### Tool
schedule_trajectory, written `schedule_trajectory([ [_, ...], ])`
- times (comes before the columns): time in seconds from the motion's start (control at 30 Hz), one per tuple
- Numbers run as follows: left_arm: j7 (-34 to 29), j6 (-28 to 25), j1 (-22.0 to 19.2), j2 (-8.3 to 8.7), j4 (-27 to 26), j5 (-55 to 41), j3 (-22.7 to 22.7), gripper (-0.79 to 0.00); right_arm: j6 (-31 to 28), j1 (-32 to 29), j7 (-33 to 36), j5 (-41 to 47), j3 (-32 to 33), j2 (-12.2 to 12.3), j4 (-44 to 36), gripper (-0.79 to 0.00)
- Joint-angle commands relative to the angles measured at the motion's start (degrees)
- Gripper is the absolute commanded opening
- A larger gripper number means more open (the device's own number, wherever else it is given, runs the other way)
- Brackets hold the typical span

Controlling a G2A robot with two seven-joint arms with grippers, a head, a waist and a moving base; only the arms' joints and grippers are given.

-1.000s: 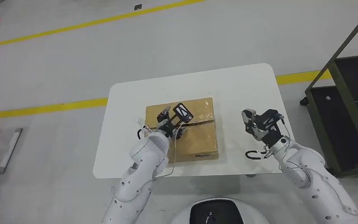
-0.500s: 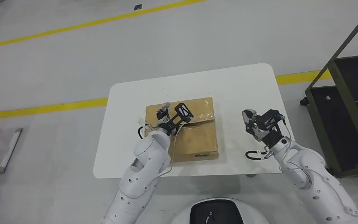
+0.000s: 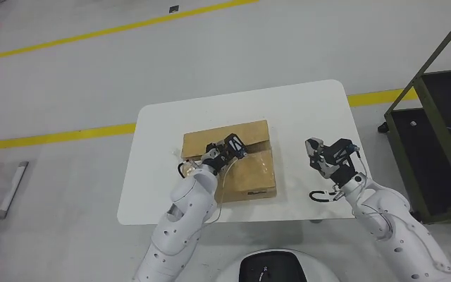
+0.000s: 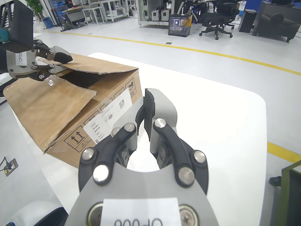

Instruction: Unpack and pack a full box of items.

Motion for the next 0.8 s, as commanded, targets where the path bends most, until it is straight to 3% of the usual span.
schedule_trajectory([
  [0.0,-0.34,-0.35,0.82,-0.01,-1.21,-0.09,0.06,-0.785,0.02,-0.04,-0.05,-0.02,-0.02,0.01,0.00,-0.785],
  [0.2,-1.73,-2.58,3.93,0.09,-5.57,-0.55,0.07,-0.785,0.00,-0.52,-0.46,0.08,0.34,0.11,-0.46,-0.785],
  [0.23,-2.04,-3.04,4.34,0.13,-6.34,-0.53,-0.04,-0.671,0.00,-0.64,-0.53,0.12,0.46,0.13,-0.59,-0.785],
  [0.27,-2.39,-3.26,4.74,0.16,-7.07,-0.40,-0.18,-0.157,0.01,-0.79,-0.63,0.16,0.57,0.15,-0.71,-0.785],
  [0.3,-2.70,-3.38,5.00,0.17,-7.83,-0.23,-0.25,0.000,-0.05,-0.96,-0.70,0.19,0.67,0.18,-0.81,-0.785],
  [0.43,-2.22,-3.11,4.07,0.05,-8.44,0.68,-0.37,0.000,-0.12,-1.44,-0.86,0.29,1.01,0.26,-1.17,-0.785],
  [0.57,-0.06,-2.27,-0.03,-0.43,-7.50,2.29,0.56,0.000,-0.21,-1.73,-0.98,0.33,1.28,0.34,-1.58,-0.785],
  [0.77,3.35,0.16,-7.41,-1.74,-1.18,4.02,3.67,0.000,0.01,-2.05,-0.96,0.40,1.53,0.41,-1.99,-0.785],
])
